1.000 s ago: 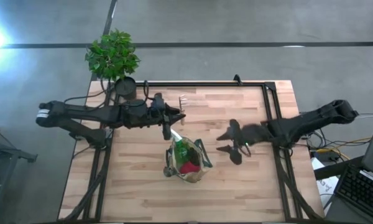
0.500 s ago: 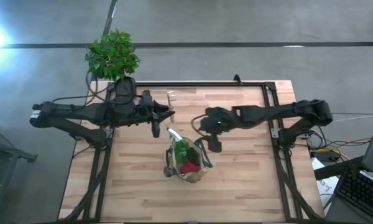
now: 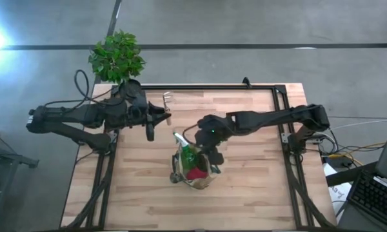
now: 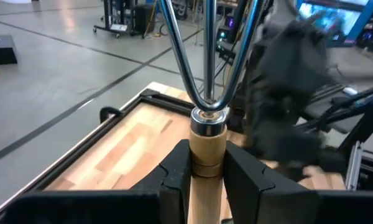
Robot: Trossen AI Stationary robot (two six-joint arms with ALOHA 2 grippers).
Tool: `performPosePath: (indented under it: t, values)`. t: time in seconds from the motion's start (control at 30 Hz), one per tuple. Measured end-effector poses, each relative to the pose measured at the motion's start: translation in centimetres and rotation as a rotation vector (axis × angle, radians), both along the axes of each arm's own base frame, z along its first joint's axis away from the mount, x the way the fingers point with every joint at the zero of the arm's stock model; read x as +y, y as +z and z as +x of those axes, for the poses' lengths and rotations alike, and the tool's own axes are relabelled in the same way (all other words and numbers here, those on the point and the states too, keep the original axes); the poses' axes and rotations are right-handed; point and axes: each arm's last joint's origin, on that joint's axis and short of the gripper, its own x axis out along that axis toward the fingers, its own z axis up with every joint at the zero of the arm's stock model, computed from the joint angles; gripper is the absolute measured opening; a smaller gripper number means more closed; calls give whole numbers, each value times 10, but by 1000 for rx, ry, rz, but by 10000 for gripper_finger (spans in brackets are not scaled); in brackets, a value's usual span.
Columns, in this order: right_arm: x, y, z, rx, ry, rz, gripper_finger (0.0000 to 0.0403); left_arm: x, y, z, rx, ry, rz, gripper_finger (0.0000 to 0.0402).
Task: Pick & Place Garden tools in Gardening bag
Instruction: Put the hand rake into the gardening bag
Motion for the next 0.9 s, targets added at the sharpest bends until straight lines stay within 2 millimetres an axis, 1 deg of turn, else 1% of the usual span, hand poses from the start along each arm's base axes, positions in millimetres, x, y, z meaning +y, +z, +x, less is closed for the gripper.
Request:
performPosePath:
  t: [0.1, 0.17, 0.23, 0.3, 0.37, 0.5, 0.6, 0.9]
  values:
    - [16, 16, -6, -47, 59, -10, 147, 0, -1, 0, 8, 0, 1, 72]
    - [29, 21, -9, -67, 90, -2, 143, 0, -1, 0, 8, 0, 1, 72]
    - [41, 19, -10, -45, 91, 31, 139, 0, 0, 0, 5, 0, 1, 72]
    - [55, 9, -9, -5, 109, 44, 135, 0, 0, -1, 2, 0, 0, 72]
    - [68, 3, -9, 14, 133, 46, 133, 0, 0, -1, 0, 0, 0, 72]
    - [89, 2, -7, 1, 175, 60, 133, 0, 2, -3, -10, 0, 0, 72]
    - [94, -5, -5, 29, 162, 77, 135, 0, 3, -4, -17, -2, -1, 72]
    - [97, -30, 8, 83, 109, 73, 136, 0, 3, -4, -16, -9, -2, 72]
